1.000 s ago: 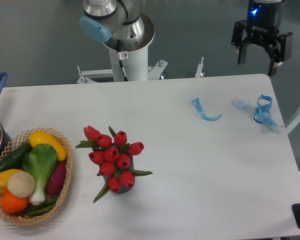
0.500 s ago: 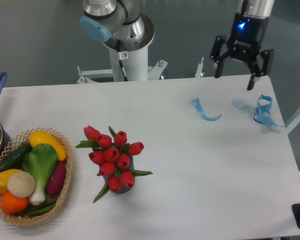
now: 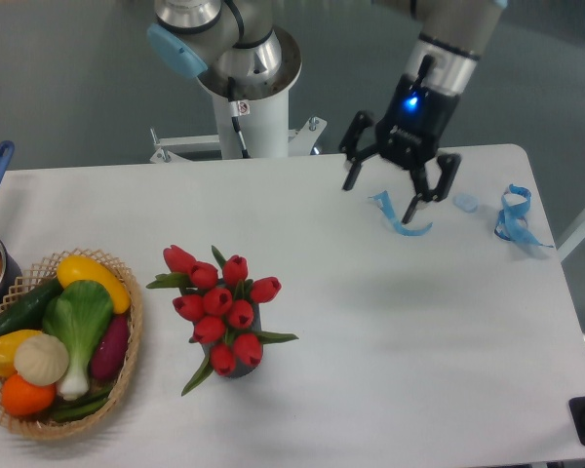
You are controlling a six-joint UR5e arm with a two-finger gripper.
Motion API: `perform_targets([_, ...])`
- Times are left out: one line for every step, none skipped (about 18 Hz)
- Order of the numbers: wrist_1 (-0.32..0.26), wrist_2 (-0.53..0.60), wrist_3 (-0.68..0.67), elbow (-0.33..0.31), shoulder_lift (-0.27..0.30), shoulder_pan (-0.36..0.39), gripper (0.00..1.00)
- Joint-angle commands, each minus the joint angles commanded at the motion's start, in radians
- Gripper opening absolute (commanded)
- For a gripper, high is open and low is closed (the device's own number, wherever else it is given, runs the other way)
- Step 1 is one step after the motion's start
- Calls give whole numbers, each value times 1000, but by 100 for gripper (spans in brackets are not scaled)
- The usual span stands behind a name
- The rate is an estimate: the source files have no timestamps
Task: Pick up the flowers from the vase
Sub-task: 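Move the open gripper from its start pose toward the red tulips, then lower the gripper around the tulip stems above the grey vase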
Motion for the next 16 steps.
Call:
perform_targets([26,-58,-15,-21,-2,-9,100])
perform_targets([54,-113,-26,-43,-6,-14,100])
perform_targets([80,-133,-31,-54,-23,-24,100])
perform_targets([89,-134,-32,-55,-40,-58,100])
perform_targets([92,-134,-32,-54,-51,-75,100])
perform_targets([104,-134,-32,-55,-54,-78,100])
perform_targets([120,-134,-32,-52,-61,-86,100])
perform_targets([141,-134,-34,-51,-72,-101,100])
perform_targets([155,-134,-38,-52,-77,-110,100])
perform_targets([166,-134,-46,-52,-86,-118,100])
perform_targets([187,-134,-57,-52,-104,-130,100])
perform_targets([207,-134,-64,-52,-113,-136,100])
perform_targets([224,-134,-72,-52,-123,-147,100])
perform_targets([242,-134,-75,-49,-132,-161,100])
perform_targets([259,-132,-78,-43,-147,-172,100])
perform_targets([281,-131,-80,-39,-172,-181,100])
